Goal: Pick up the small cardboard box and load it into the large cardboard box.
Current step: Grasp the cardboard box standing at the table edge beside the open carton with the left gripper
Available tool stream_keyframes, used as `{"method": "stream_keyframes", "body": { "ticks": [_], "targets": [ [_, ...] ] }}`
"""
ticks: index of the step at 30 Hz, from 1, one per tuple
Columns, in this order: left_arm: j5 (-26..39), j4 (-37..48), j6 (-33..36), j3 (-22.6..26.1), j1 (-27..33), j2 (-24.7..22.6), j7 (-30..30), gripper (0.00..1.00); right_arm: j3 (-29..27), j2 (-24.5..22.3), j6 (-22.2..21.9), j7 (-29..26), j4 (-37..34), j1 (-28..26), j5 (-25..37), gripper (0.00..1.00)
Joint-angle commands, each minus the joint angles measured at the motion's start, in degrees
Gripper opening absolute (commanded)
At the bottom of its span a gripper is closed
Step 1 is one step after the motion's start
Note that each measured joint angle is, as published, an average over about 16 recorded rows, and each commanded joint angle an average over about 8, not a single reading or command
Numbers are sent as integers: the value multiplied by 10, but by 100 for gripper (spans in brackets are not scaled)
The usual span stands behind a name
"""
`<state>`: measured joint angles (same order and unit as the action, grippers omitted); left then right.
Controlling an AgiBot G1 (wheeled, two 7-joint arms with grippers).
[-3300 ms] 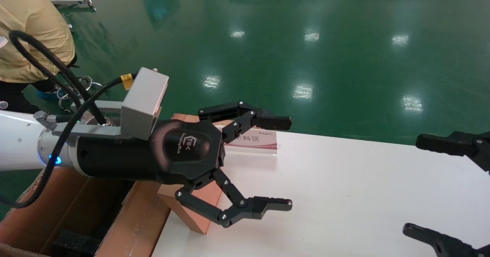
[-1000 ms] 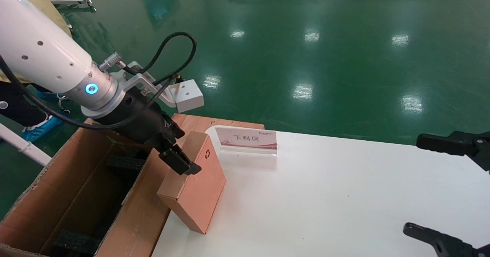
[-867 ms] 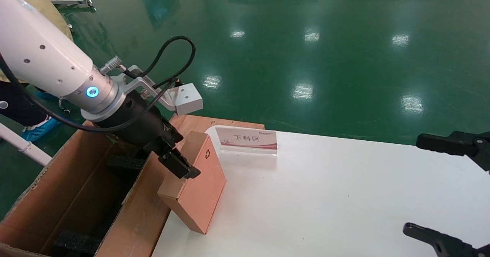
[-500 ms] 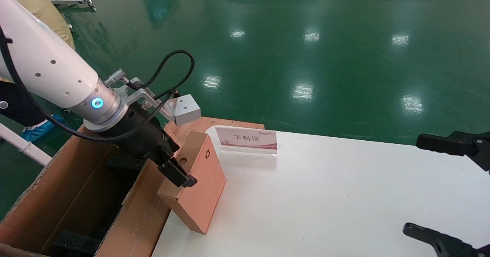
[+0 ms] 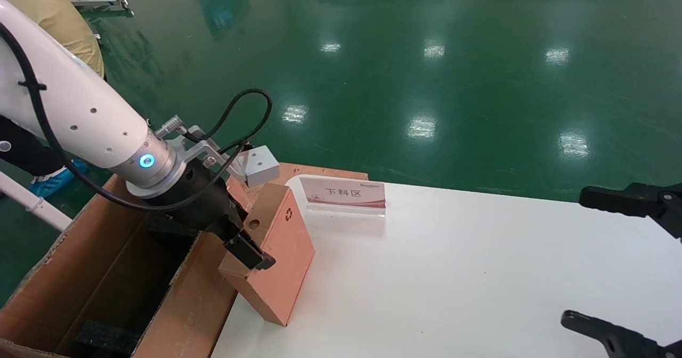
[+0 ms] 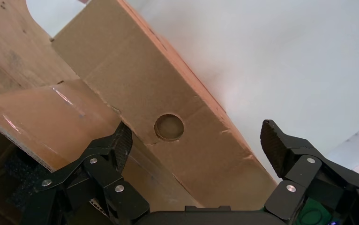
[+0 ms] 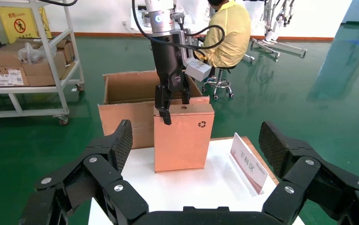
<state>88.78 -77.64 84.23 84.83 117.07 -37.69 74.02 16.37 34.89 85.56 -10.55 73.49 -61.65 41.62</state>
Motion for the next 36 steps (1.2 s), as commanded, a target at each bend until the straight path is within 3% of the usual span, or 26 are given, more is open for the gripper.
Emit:
{"method": "stream_keyframes", "body": {
  "ticks": [1,14,21,22,23,29,30,36],
  "targets": [
    [2,0,-4,2,-4,1,1,100,0,0,0,0,0,0,0,100],
    [7,1,-18,5,-9,2,-8,100,0,0,0,0,0,0,0,99],
    [4,1,-23,3,-11,4,-10,100,0,0,0,0,0,0,0,14],
    [5,1,-22,3,-11,4,-9,94,0,0,0,0,0,0,0,3],
    [5,1,-22,3,-11,3,-9,81,0,0,0,0,0,0,0,0],
    [6,0,-19,4,-10,2,-7,6,0,0,0,0,0,0,0,0],
    [6,0,-18,4,-10,2,-6,0,0,0,0,0,0,0,0,0],
    [7,0,-17,4,-9,1,-5,0,0,0,0,0,0,0,-1,0]
  ]
}}
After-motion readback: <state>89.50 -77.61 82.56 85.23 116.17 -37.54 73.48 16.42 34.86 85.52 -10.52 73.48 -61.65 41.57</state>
